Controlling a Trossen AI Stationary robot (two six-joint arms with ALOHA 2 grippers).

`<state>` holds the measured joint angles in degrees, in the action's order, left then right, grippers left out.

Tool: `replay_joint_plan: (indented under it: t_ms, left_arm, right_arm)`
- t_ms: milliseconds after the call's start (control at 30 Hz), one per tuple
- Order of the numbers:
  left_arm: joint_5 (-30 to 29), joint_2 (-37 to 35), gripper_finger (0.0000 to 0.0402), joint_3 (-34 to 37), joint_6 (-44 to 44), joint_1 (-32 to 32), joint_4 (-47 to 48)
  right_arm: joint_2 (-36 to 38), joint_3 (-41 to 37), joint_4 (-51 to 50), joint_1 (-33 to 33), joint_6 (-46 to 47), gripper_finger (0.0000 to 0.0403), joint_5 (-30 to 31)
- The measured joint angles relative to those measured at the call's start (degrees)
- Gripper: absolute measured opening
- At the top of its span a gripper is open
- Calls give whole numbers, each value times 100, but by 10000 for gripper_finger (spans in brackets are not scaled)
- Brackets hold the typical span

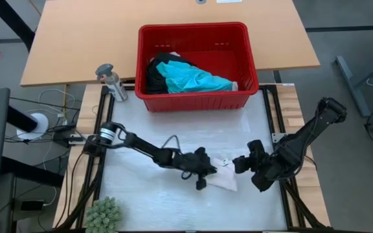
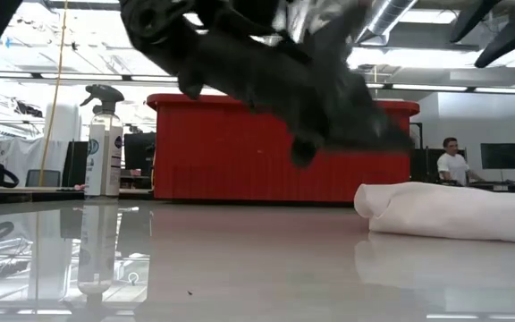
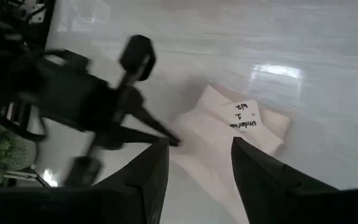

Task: Fold Laundry from Bin
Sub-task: Move the white underwear to the bottom right of the table

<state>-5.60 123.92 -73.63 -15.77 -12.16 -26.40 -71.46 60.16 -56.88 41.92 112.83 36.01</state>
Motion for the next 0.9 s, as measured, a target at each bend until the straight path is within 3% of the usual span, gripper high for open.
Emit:
replay_joint_plan:
  t_ms: [167,367,633,800,900]
  left_arm:
    - [-657,736,0,-1094,218,-171,1191]
    - [-271,1496,0,-2427,-228,-277,1993]
    - [285,2261,0,-3982,-423,-611,2120]
    - [437,2447,0,-4647,-102,-753,2078]
    - [434,2401,0,-4989,-8,-746,2692]
  right_arm:
    - [12,0,40,225,-61,195,16]
    - [167,0,265,702,-73,195,332]
    - [343,6,321,1185,-54,195,806]
    - [316,7,316,1271,-55,195,820]
    - [313,7,282,1319,-103,195,931]
